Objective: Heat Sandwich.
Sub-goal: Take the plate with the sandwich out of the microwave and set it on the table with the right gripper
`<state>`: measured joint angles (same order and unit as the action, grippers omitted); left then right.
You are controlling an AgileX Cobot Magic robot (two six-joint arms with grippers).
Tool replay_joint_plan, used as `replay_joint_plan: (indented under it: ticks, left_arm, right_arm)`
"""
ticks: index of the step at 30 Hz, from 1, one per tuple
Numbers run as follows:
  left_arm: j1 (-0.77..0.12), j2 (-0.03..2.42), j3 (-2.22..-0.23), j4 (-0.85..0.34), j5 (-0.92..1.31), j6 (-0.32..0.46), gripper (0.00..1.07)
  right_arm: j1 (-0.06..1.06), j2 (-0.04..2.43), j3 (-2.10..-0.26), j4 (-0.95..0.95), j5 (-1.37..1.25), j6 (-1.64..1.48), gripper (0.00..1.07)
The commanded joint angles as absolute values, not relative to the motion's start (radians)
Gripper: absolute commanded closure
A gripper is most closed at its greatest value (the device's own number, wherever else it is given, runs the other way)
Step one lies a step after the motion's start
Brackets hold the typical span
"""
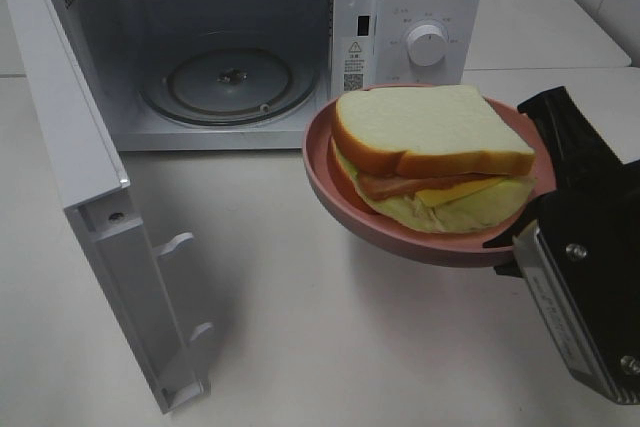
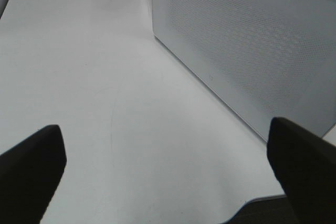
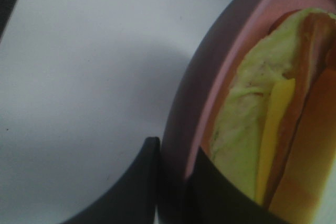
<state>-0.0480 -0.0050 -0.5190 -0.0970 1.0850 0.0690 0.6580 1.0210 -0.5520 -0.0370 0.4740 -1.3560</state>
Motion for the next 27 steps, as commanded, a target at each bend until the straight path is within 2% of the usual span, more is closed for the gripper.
replay_joint_plan:
  ticks: [1, 12, 16, 27]
  left_arm:
    - [-0.046, -0.021, -0.518, -0.097, 1.071, 0.066, 0.07]
    - [-0.046, -0.021, -0.518, -0.097, 1.071, 0.066, 0.07]
    - [-0.046, -0.021, -0.518, -0.097, 1.071, 0.066, 0.07]
    - [-0.046, -0.021, -0.518, -0.097, 1.071, 0.066, 0.07]
  right_arm:
    - [0.654, 0.990, -0.552, -0.109, 0.483, -1.249, 1.07]
    - [0.654, 0.977, -0.552, -0.297, 0.575, -0.972, 1.07]
    - [0.654, 0.977, -0.552, -0.400, 0.610, -0.784, 1.07]
    - [0.654, 0.977, -0.552, -0.513, 0.731, -0.551, 1.07]
